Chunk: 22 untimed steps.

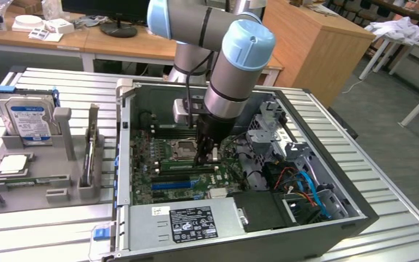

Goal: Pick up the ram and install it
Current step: 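Insert the ram into the slot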

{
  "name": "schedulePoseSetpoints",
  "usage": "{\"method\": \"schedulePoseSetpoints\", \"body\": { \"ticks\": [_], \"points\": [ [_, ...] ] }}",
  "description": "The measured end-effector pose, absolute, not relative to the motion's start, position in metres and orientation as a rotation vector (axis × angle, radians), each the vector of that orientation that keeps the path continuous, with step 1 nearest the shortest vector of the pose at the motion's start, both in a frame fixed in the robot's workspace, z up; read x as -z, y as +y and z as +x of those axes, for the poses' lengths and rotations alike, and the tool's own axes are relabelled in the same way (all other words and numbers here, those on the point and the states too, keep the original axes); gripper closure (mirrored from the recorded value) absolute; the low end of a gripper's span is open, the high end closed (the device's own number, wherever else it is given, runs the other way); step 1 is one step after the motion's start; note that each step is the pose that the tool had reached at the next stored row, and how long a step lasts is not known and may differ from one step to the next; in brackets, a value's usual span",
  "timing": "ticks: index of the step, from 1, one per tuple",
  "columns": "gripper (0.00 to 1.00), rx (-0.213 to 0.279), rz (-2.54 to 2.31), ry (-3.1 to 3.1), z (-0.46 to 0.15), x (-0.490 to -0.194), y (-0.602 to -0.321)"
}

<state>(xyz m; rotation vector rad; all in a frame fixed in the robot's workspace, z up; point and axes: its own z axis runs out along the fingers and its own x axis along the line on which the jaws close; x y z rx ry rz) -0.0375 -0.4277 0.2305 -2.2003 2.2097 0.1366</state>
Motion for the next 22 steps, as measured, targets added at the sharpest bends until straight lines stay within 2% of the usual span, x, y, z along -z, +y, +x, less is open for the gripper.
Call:
{"method": "schedulePoseSetpoints", "body": {
  "ticks": [22],
  "points": [
    [0.88, -0.137, -2.200, 2.210, -0.0379, -0.2304, -0.4272]
  ]
}}
